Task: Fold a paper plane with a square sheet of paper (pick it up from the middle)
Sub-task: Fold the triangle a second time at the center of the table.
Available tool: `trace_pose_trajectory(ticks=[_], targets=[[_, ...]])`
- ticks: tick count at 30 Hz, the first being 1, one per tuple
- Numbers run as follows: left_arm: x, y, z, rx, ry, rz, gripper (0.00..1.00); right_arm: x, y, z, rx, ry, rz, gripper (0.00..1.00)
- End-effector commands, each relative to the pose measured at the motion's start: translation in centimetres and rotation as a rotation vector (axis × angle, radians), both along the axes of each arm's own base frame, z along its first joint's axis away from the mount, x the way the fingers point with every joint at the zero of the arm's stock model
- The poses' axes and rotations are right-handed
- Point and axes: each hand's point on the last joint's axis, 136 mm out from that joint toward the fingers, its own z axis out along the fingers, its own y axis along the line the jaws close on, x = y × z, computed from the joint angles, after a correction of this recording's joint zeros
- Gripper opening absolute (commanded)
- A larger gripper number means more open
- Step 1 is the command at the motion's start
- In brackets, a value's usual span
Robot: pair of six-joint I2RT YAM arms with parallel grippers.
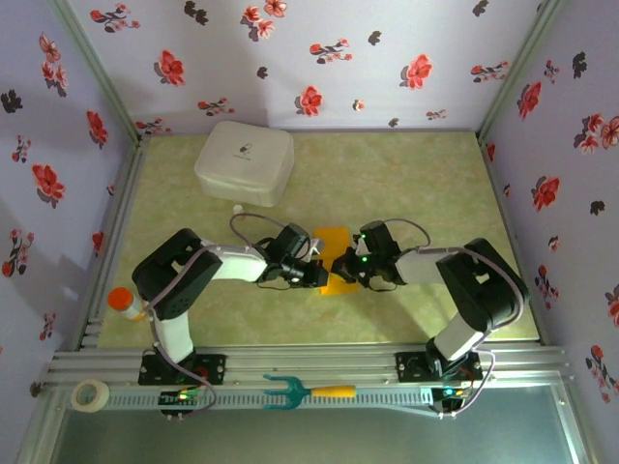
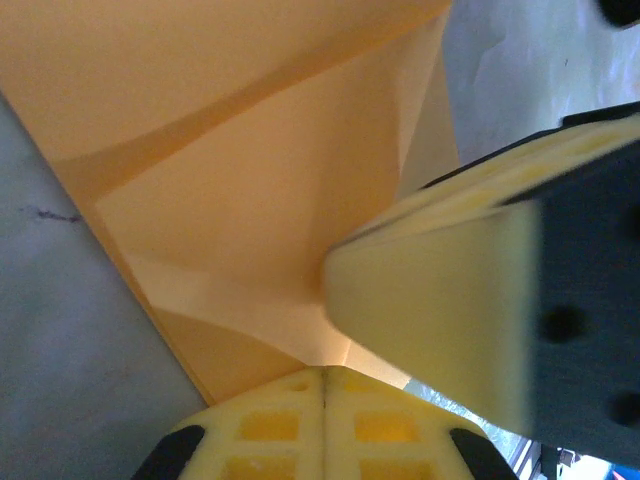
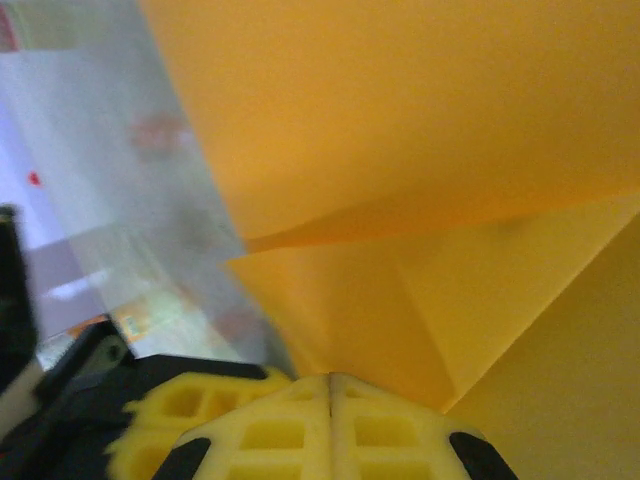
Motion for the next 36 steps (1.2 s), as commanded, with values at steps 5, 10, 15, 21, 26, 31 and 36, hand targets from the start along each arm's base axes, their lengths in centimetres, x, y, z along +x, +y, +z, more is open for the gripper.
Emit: trace_pose_trajectory(ticks=[5,10,15,21,26,31,36], targets=[[-2.0,3.4,-4.0,0.162,0.084,0.025,0.00,0.7,-2.1,-1.9,-0.051,0.040,-0.038,0.04],[-2.2,3.5,-4.2,0.162,0.088,0.023,0.00,2.7,-3.4,-1.5,-0.050,0.019,-0.083,0.04],[-2.2,3.4,-4.3,0.157,0.089,0.023,0.00,3.9,-5.1,-1.5,-0.085,0.008,-0.134,0.04],[-2.3,3.3,-4.3,0.154,0.090,0.022,0.00,5.2,-7.1,-1.7,-0.120,-0.004,-0.188,0.04],[-2.3,3.3,-4.3,0.155,0.091,0.021,0.00,7.0,-8.3,-0.6,-0.142,-0.033,-0.228,0.04],[-2.3,3.3,-4.1,0.151,0.087,0.019,0.00,7.9,-8.0,2.3,-0.130,-0.102,-0.207,0.04],[-2.0,3.1,-3.7,0.143,0.079,0.020,0.00,6.3,-5.1,4.8,-0.048,-0.140,-0.120,0.04]])
